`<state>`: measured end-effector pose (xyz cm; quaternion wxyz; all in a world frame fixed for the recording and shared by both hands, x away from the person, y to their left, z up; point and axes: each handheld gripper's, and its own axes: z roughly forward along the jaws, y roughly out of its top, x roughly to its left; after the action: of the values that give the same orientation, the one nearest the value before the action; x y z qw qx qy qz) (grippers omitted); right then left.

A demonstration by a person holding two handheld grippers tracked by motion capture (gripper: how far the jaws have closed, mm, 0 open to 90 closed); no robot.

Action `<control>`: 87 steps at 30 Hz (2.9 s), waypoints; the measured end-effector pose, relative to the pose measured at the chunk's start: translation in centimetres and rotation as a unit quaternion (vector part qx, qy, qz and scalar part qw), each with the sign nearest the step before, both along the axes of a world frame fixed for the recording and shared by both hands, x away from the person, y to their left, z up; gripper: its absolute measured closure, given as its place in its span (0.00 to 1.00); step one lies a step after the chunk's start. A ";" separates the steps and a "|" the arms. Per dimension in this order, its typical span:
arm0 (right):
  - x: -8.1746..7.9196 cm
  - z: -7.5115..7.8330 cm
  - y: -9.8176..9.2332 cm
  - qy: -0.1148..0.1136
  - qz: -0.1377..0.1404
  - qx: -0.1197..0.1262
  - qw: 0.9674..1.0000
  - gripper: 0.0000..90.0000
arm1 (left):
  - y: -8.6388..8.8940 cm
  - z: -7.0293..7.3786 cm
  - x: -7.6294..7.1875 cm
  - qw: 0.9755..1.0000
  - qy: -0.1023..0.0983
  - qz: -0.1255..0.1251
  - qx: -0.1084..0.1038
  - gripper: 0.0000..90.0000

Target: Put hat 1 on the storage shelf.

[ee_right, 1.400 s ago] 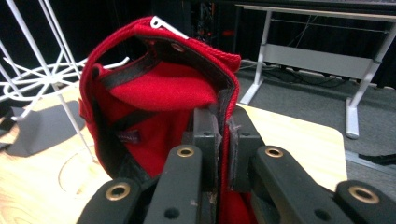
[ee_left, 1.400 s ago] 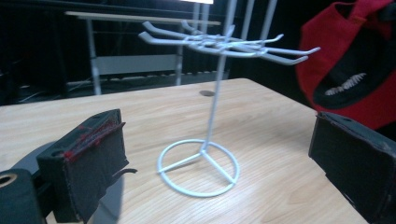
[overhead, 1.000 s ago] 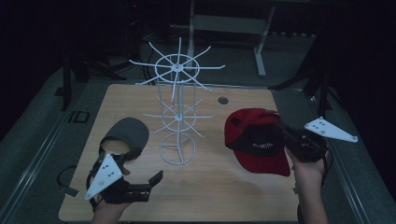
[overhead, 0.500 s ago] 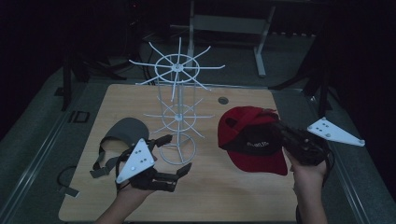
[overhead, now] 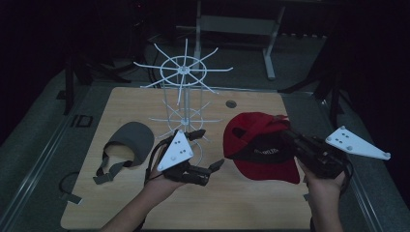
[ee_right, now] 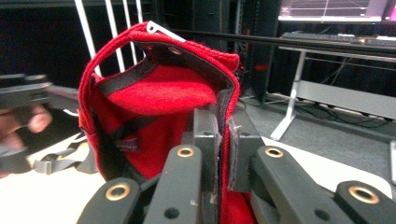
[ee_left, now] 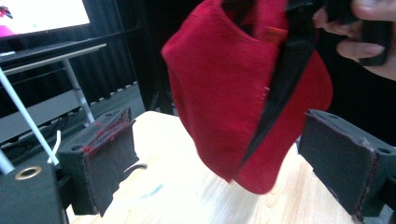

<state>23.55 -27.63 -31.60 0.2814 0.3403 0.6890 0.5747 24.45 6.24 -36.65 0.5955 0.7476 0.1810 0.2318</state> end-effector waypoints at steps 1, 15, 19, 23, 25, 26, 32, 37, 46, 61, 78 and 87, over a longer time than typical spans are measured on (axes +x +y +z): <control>-0.1 0.0 0.0 -0.001 0.001 -0.001 1.000 0.94 | -0.2 0.1 0.2 1.000 0.003 -0.004 -0.003 0.12; -0.6 -0.2 0.7 0.001 0.022 -0.004 1.000 0.94 | -3.7 0.9 2.0 1.000 0.001 -0.008 0.009 0.18; -0.6 -0.3 0.8 0.004 0.025 -0.003 1.000 0.94 | -4.2 1.1 2.3 1.000 0.007 -0.003 0.019 0.28; -0.4 -0.5 0.9 0.007 0.027 -0.004 1.000 0.94 | -4.9 1.2 2.6 0.999 0.007 0.018 0.032 0.42; -0.4 -0.6 1.0 0.007 0.027 -0.003 1.000 0.94 | -5.0 1.3 2.6 0.999 0.006 0.024 0.031 0.51; -0.4 -0.6 1.0 0.008 0.028 -0.003 1.000 0.94 | -5.1 1.3 2.6 0.999 0.002 0.031 0.031 0.56; -0.3 -0.8 1.1 0.010 0.030 -0.004 0.999 0.94 | -5.5 1.6 2.6 0.999 0.002 0.045 0.026 0.89; -0.5 -1.2 1.0 0.012 0.031 -0.001 0.999 0.94 | -5.6 1.8 2.7 0.999 0.013 0.041 0.017 0.93; -1.2 -2.3 0.3 0.022 0.028 0.004 0.999 0.93 | -6.1 2.2 2.8 0.998 0.012 0.049 0.032 0.94; -2.6 -4.4 -0.6 0.041 0.031 0.012 0.999 0.77 | -7.0 3.3 2.4 0.998 -0.001 0.048 0.030 0.95; -4.2 -2.9 -1.6 0.008 0.069 0.006 0.998 0.51 | -6.4 3.6 2.2 1.000 -0.008 0.000 0.001 0.95; -2.4 -2.9 -1.1 0.005 0.099 -0.007 0.995 0.51 | -4.4 2.8 3.1 0.995 0.007 -0.091 -0.026 0.94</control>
<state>21.12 -28.74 -34.45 0.2216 0.2711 0.7249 0.5932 27.55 1.83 -33.89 0.6320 0.7469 0.1223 0.1667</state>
